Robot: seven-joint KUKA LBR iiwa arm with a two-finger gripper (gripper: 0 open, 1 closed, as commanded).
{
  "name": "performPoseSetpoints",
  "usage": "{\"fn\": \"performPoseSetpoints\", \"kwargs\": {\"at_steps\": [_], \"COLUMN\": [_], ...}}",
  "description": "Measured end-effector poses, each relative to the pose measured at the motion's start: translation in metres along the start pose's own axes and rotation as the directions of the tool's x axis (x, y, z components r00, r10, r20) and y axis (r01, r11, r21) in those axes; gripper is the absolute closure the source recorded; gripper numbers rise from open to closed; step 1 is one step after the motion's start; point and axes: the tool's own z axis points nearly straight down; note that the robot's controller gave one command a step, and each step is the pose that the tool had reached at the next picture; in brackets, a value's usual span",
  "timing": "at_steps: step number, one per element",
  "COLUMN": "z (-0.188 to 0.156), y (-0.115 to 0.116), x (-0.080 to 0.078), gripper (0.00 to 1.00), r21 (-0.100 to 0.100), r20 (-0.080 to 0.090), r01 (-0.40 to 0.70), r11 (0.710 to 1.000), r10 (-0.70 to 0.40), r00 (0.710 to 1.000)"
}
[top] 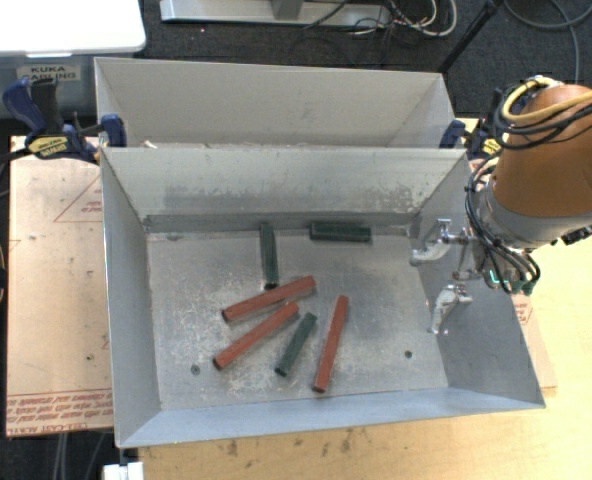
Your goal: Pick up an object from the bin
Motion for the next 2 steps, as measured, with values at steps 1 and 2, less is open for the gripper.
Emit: {"fn": "performPoseSetpoints", "kwargs": {"at_steps": [1, 2], "z": [-0.004, 0.037], "y": [0.000, 0.018], "x": [-0.002, -0.004], "gripper": [0.00, 0.00], "r21": [0.001, 0.003], "r20": [0.007, 0.010], "r01": [0.003, 0.140], "r11": [1.000, 0.990], "r10": [-0.003, -0.140], "r00": [1.000, 0.990]}}
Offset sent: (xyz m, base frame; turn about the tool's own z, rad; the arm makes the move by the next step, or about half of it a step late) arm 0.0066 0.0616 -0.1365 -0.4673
